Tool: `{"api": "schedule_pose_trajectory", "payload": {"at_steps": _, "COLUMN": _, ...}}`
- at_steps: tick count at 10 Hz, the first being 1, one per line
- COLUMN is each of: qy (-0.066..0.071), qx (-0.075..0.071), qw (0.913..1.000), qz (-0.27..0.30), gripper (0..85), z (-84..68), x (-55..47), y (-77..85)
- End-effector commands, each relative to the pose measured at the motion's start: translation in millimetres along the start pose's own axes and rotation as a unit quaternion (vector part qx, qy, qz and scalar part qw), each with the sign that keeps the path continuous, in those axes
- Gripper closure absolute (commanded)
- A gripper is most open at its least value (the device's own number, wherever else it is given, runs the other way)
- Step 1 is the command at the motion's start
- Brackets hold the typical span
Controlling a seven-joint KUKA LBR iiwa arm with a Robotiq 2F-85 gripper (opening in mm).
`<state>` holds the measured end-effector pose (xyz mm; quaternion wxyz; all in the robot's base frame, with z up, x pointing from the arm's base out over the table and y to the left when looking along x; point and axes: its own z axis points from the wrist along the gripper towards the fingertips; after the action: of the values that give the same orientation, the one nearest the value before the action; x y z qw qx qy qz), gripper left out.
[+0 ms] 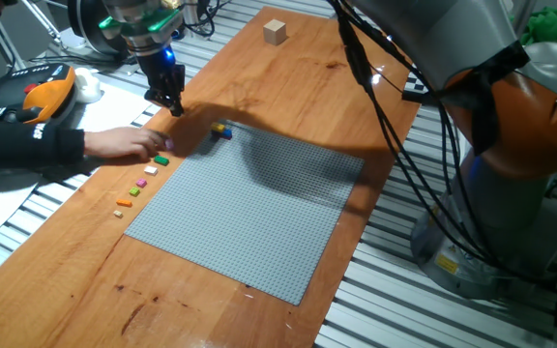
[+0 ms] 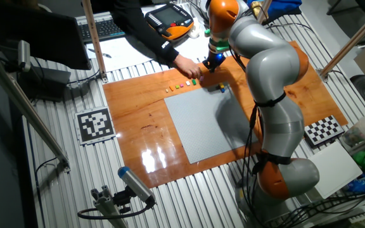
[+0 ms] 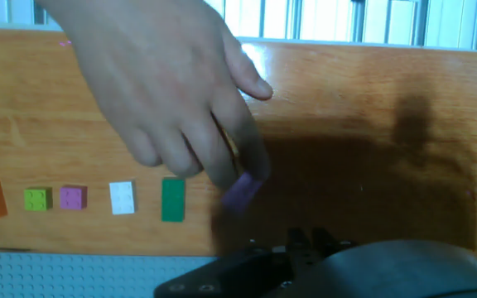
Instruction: Stack small Lego blocks randomly, one at a time
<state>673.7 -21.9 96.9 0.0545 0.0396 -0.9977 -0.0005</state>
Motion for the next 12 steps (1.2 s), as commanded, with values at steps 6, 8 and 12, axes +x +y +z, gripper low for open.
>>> {"api": "schedule_pose_trajectory", "payload": {"at_steps": 6, "qy": -0.022, "qx": -0.011, "qw": 0.9990, "qz": 0.036, "gripper": 68.0, "z": 1.2, "x": 0.5, "y": 10.5}}
{"api": "schedule_pose_trajectory", "payload": {"at_steps": 8, "qy": -0.039, "qx": 0.027, "qw": 0.9986, "qz": 0.024, "gripper": 51.0, "z": 14.1, "x": -7.0, "y": 14.0}}
{"api": "schedule_pose_trajectory", "payload": {"at_steps": 12, "qy": -0.033, "qx": 0.015, "qw": 0.9970, "qz": 0.068, "gripper": 51.0, "z": 38.5, "x": -12.3, "y": 22.9}}
